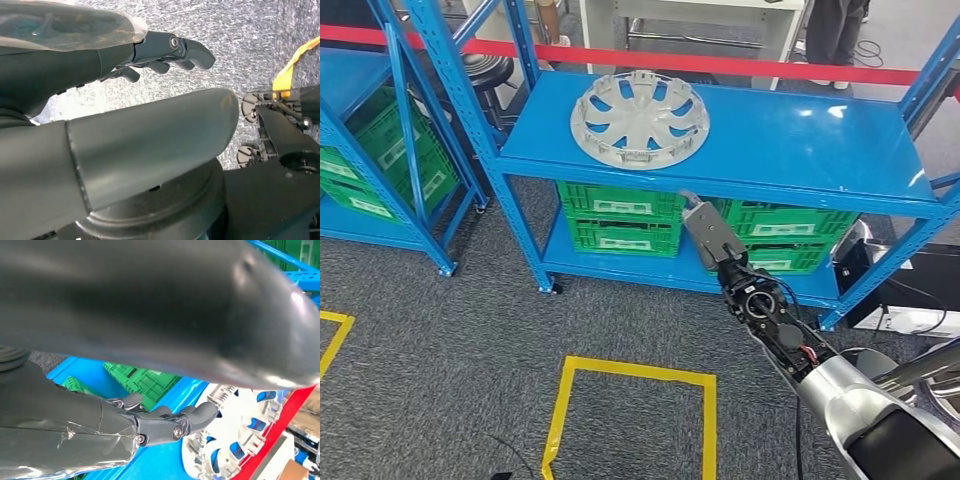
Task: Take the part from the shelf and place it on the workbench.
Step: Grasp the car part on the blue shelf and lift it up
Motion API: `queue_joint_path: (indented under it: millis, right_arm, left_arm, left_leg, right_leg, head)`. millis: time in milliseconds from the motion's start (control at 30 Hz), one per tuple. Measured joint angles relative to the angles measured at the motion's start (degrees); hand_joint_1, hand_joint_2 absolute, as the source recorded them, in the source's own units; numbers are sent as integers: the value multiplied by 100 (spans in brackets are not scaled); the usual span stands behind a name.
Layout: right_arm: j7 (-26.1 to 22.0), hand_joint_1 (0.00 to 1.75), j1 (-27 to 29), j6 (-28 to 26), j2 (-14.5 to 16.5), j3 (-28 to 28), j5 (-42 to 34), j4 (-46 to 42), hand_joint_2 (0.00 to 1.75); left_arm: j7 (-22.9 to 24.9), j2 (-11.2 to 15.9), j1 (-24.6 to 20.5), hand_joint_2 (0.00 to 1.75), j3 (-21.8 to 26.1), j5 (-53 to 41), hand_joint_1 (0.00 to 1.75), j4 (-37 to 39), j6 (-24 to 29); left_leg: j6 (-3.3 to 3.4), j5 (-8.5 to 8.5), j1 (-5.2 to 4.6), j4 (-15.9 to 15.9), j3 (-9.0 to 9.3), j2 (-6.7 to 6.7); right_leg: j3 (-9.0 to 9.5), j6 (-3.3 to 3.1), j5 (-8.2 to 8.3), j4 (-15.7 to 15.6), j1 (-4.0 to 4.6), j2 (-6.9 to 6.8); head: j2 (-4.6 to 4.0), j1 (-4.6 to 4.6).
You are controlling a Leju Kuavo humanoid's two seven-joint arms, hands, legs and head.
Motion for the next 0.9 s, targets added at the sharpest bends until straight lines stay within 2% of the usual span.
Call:
queue_joint_path:
  millis: [167, 200, 233, 267, 333, 367, 400, 433, 467, 500, 533, 600, 633, 700, 733, 767, 800, 867, 900]
  right_arm:
    - [3, 0, 13, -2, 1, -7, -1, -48, 0]
    - [4, 0, 17, -3, 1, -12, -2, -59, 0]
    - [4, 0, 17, -5, 1, -18, -2, -67, 0]
    - [4, 0, 16, -7, 0, -24, -3, -70, 0]
    - [6, 0, 32, -9, -1, -28, -3, -72, 0]
    - [9, 0, 54, -9, -2, -28, -3, -71, 0]
    - [15, 0, 81, -9, -6, -28, -3, -71, 0]
    - [21, 0, 103, -9, -10, -28, -3, -70, 0]
    - [27, 0, 115, -9, -15, -28, -3, -69, 0]
    - [32, 0, 117, -9, -22, -29, -3, -69, 0]
    - [34, 0, 110, -8, -27, -29, -3, -69, 0]
    - [35, 0, 99, -1, -34, -28, -3, -72, 0]
    - [36, 0, 100, 6, -34, -27, -3, -73, 0]
    - [32, 0, 98, 17, -33, -26, -4, -83, 0]
    - [25, 0, 89, 20, -32, -27, -4, -90, 0]
    - [15, 0, 76, 21, -32, -27, -5, -97, 0]
    - [5, 0, 70, 22, -32, -26, -5, -102, 0]
    - [-5, 0, 83, 22, -32, -24, -6, -102, 0]
    - [-5, 0, 100, 21, -32, -23, -8, -102, 0]
  left_arm:
    - [-1, 24, 1, 0, 0, -2, 0, 0, -9]
    - [-1, 27, 2, 0, 0, -2, 0, 0, -10]
    - [-2, 30, 1, 0, 0, -2, 0, 0, -11]
    - [-2, 32, -4, 0, 0, -2, 0, 0, -12]
    - [-2, 34, -19, 0, 0, -2, 0, 0, -14]
    - [-2, 36, -25, 0, 0, -2, 0, 0, -20]
    - [-2, 36, -24, 0, 0, -3, 0, 0, -31]
    - [-2, 36, -21, 0, 0, -4, 0, 0, -43]
    - [-2, 36, -17, 0, 0, -6, 0, 0, -55]
    - [1, 34, -12, 0, 0, -9, 0, 0, -64]
    - [5, 33, -11, 0, 0, -11, 0, 0, -69]
    - [13, 36, -17, 0, 0, -13, 0, 0, -73]
    - [15, 39, -18, 0, 0, -9, 0, 0, -74]
    - [15, 50, -19, 0, 0, -3, 0, 0, -74]
    - [14, 48, -20, 0, 0, 0, 0, 0, -74]
    - [13, 46, -27, 0, 0, 0, 0, 0, -74]
    - [12, 40, -33, 0, -1, 0, 0, 0, -73]
    - [11, 34, -28, 0, -2, 0, 0, 0, -68]
    - [13, 33, -14, 0, -2, 0, 0, 0, -63]
  left_leg:
    - [104, -20, -16, -29, 27, -14]
    - [124, -11, 1, -58, 58, -22]
    - [144, -12, 13, -80, 89, -32]
    - [166, -28, 23, -100, 112, -49]
    - [196, -84, 21, -112, 127, -82]
    - [202, -110, 16, -111, 139, -102]
    - [196, -128, 12, -108, 163, -121]
    - [183, -149, 10, -102, 197, -144]
    - [162, -172, 10, -92, 241, -165]
    - [132, -201, 11, -80, 286, -183]
    - [97, -229, 7, -66, 322, -193]
    - [17, -274, 6, -67, 368, -202]
    - [-21, -280, 7, -46, 390, -202]
    - [-85, -287, 26, 89, 399, -181]
    - [-110, -271, 34, 289, 316, -157]
    - [-135, -268, 42, 587, 134, -133]
    - [-165, -291, 46, 972, -138, -109]
    - [-208, -524, 50, 1621, -739, -94]
    - [-213, -699, 50, 1724, -959, -90]
  right_leg:
    - [53, 170, 39, 7, -29, 3]
    - [50, 192, 7, 63, -34, 36]
    - [-9, 199, -93, 203, -35, 87]
    - [-142, 194, -249, 473, -36, 147]
    - [-582, 162, -606, 1311, -30, 247]
    - [-794, 145, -708, 1673, -27, 266]
    - [-915, 130, -706, 1837, -26, 275]
    - [-918, 119, -586, 1757, -26, 278]
    - [-808, 100, -365, 1448, -25, 281]
    - [-634, 76, -109, 1004, -25, 286]
    - [-481, 56, 21, 599, -14, 290]
    - [-310, -6, 38, 160, 19, 299]
    - [-285, -45, -40, 120, 36, 300]
    - [-131, -133, -31, 86, 29, 314]
    - [-33, -169, -53, 77, 22, 316]
    - [73, -192, -85, 67, 14, 317]
    - [158, -205, -140, 53, 14, 312]
    - [347, -218, -281, 24, 12, 303]
    - [462, -217, -365, 8, 10, 306]
  head:
    - [0, 0]
    - [0, 1]
    - [0, 3]
    - [0, 7]
    - [0, 13]
    - [0, 14]
    - [0, 14]
    - [0, 14]
    - [0, 14]
    - [0, 15]
    - [0, 14]
    - [0, 10]
    - [0, 10]
    - [0, 8]
    - [0, 6]
    - [0, 3]
    - [0, 4]
    - [0, 2]
    - [0, 1]
